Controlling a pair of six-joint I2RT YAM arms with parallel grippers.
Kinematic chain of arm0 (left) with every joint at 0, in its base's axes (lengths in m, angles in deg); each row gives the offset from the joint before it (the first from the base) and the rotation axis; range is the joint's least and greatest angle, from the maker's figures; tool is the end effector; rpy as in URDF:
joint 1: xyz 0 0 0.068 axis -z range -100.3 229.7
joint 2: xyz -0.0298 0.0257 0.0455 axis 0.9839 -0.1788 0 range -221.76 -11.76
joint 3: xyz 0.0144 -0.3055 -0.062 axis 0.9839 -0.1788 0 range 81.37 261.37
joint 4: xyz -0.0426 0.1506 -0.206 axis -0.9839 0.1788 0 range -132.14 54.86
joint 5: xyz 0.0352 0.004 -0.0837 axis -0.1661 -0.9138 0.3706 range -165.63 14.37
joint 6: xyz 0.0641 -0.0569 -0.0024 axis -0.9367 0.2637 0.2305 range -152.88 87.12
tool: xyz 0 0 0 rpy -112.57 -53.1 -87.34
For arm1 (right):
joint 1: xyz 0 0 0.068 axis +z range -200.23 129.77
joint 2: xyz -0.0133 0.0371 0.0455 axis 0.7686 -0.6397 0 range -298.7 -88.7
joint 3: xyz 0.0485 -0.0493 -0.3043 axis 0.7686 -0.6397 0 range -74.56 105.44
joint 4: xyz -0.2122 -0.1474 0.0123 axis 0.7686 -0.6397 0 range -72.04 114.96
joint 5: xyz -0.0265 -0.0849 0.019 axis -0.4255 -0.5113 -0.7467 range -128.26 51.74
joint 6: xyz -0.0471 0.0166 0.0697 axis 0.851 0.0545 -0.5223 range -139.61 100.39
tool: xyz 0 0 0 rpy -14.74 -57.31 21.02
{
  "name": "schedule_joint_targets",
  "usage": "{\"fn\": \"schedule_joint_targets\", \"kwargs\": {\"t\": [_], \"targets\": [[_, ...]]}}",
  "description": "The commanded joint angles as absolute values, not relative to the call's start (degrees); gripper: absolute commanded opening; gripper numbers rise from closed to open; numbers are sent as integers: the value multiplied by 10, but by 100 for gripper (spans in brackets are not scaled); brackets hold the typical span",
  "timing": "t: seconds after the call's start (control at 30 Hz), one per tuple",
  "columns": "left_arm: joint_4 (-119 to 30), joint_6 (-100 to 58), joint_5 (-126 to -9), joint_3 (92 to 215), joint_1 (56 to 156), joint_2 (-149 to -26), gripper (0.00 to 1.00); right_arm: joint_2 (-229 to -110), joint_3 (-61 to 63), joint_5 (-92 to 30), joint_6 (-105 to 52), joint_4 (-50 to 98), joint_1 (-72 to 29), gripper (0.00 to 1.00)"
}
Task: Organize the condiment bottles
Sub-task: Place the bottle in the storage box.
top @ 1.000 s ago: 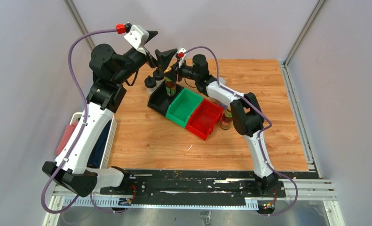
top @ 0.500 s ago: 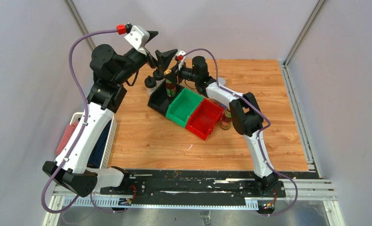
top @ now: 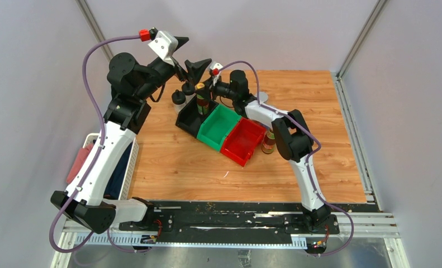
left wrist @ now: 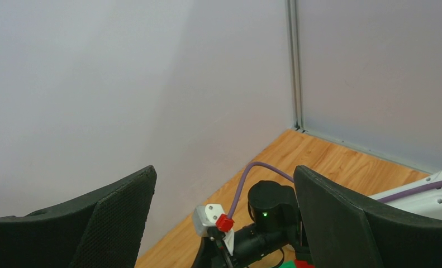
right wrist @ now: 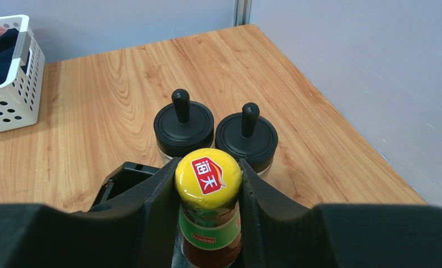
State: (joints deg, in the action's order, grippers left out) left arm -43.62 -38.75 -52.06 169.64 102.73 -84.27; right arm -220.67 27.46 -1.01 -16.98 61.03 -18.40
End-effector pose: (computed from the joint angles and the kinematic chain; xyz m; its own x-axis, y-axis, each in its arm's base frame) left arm 0.2477 -0.1381 0.5698 0.3439 -0.0443 -0.9380 0.6784 0.7023 0.2156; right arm 0.4827 0.3535 0.2853 0.1333 0.0397 -0.9903 -0.9260 0.3610 -0.1102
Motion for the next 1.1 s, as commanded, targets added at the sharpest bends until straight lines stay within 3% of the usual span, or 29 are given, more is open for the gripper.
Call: {"fn": "schedule_joint_targets", "kwargs": {"t": [0.0, 0.3, 0.33, 0.4, 1.07], "targets": [[-447, -391, -510, 1695, 1032, -844, 100, -2183, 257, -27, -150, 628, -188, 34], [-447, -389, -509, 1696, 1032, -843, 100, -2179, 256, -33, -147, 621, -186, 58], [-447, -389, -508, 1696, 1032, -842, 100, -2179, 256, -33, -146, 620, -186, 68], [-447, -388, -508, 1696, 1032, -842, 100, -2179, 257, -34, -146, 617, -185, 74], [-430, -370, -539, 1717, 1032, -841, 100, -2151, 302, -38, -132, 575, -178, 81]]}}
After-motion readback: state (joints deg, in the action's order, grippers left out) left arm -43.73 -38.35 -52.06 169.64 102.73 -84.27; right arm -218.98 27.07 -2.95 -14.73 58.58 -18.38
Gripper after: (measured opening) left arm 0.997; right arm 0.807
